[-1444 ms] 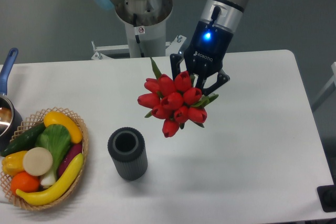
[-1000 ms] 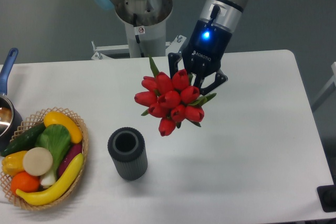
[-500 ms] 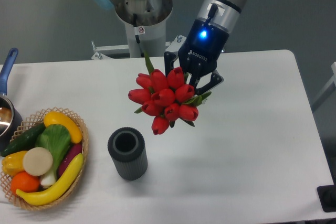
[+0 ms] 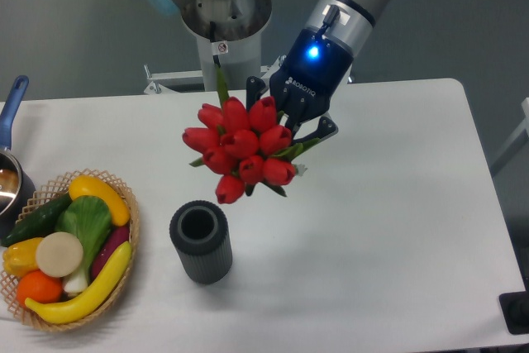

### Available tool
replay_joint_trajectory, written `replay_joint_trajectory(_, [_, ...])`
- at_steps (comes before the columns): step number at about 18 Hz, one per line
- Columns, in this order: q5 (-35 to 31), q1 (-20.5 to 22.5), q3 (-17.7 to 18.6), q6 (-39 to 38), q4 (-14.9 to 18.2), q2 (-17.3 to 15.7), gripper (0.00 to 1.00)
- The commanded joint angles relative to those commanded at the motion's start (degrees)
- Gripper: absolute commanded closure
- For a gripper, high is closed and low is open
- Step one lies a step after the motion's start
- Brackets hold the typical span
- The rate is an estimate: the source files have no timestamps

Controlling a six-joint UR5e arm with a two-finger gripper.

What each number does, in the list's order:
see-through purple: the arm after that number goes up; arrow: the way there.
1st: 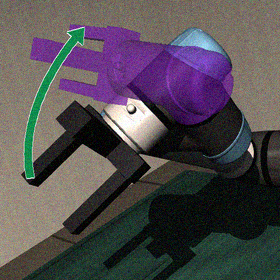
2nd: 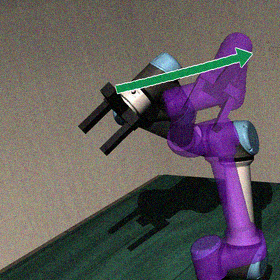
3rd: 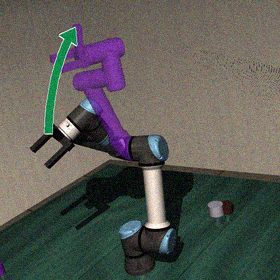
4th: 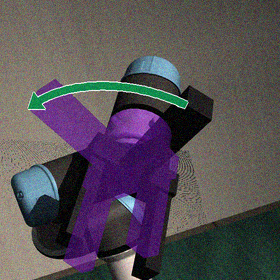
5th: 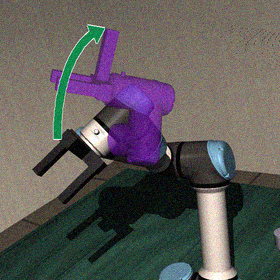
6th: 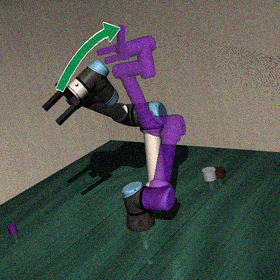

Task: Insert the flowers into the vase
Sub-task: 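Swing the gripper over the vase, aligning the tulip stems above its opening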

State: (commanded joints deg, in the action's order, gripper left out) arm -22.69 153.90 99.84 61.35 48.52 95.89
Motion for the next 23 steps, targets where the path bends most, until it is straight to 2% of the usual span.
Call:
replay_joint_trajectory(4, [5.97, 0.00, -0.17, 0.53, -0.09, 0.52, 0.73])
replay_joint_trajectory(8, [11.61, -0.96, 0.00, 2.72, -2.19, 2.72, 0.73])
replay_joint_trajectory(14, [16.44, -4.04, -0.26, 6.50, -2.99, 6.15, 0.73])
replay_joint_trajectory(23, [19.44, -5.53, -0.26, 6.59, -2.99, 8.00, 0.73])
